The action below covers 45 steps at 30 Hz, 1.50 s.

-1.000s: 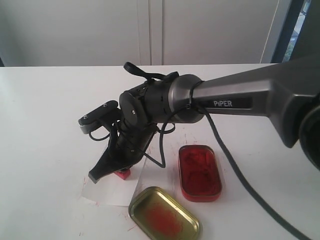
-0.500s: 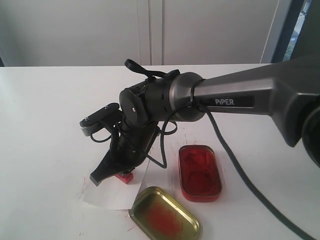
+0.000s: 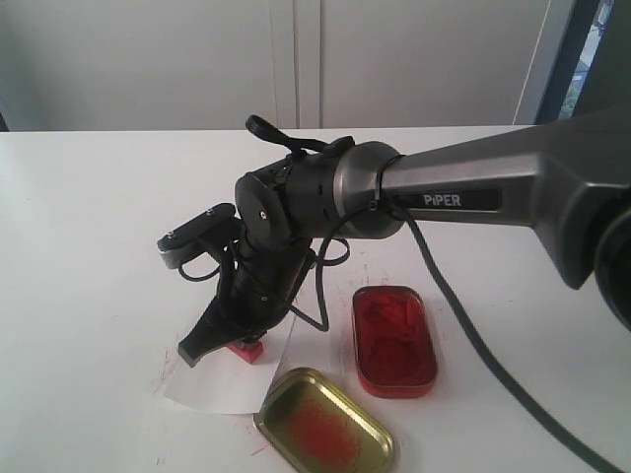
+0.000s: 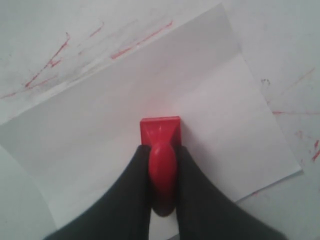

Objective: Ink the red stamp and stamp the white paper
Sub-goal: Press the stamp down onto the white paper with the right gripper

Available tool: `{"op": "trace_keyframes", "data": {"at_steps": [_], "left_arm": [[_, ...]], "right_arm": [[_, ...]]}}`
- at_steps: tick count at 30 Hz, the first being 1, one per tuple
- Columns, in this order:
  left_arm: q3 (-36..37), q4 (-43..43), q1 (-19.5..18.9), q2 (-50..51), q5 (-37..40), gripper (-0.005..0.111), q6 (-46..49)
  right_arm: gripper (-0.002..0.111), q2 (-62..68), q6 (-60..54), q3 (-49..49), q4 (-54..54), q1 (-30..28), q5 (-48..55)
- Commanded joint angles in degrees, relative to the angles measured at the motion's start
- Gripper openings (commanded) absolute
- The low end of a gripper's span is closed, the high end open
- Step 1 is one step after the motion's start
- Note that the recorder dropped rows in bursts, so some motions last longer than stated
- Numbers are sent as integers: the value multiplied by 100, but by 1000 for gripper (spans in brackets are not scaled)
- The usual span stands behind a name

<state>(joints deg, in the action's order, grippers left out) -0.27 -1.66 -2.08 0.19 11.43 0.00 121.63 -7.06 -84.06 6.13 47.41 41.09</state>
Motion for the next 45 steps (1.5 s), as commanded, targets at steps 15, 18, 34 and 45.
{"op": "trace_keyframes", "data": {"at_steps": [15,18,34,45], "left_arm": [[27,-7,-6,-19,14,0,0],[27,-7,-6,-19,14,0,0],[27,-7,-6,-19,14,0,0],[27,-7,-6,-19,14,0,0]], "right_arm": [[0,311,-38,189,-20,-3,775],[0,311,-38,189,-20,-3,822],[0,289,-26,189,-9,-3,490],[0,9,129,189,-15,-3,313]]}}
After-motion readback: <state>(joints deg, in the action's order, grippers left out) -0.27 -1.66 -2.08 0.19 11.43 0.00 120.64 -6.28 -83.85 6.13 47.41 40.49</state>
